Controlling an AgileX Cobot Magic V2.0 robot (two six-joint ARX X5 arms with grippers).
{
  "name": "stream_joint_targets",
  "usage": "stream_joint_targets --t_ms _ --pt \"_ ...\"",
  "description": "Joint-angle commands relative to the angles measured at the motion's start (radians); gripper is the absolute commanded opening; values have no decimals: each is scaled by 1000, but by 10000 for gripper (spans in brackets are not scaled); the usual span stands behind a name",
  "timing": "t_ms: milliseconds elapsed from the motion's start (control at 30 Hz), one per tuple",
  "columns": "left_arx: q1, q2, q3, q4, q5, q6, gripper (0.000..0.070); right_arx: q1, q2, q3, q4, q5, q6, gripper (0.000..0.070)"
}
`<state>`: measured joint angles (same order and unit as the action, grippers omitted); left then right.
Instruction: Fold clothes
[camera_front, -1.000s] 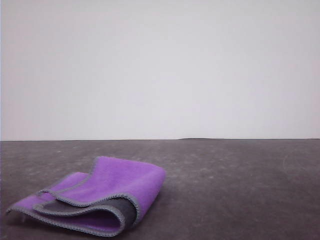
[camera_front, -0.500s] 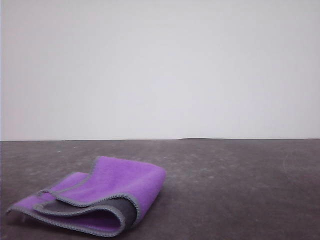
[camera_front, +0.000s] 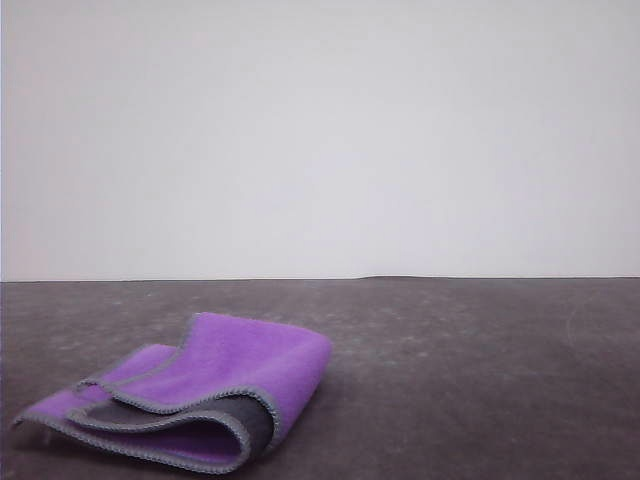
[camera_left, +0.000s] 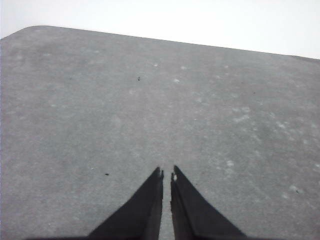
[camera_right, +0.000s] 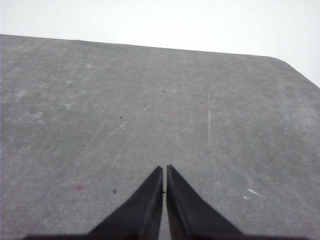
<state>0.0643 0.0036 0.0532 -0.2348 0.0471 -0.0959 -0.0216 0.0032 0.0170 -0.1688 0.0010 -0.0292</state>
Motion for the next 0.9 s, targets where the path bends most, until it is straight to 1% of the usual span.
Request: stream_joint_targets --t_ms 0,867 --pt "0 0 -19 -8 -5 0 17 -2 0 -5 12 0 11 7" --pt "0 0 -19 -8 -5 0 17 -2 0 -5 11 0 11 7"
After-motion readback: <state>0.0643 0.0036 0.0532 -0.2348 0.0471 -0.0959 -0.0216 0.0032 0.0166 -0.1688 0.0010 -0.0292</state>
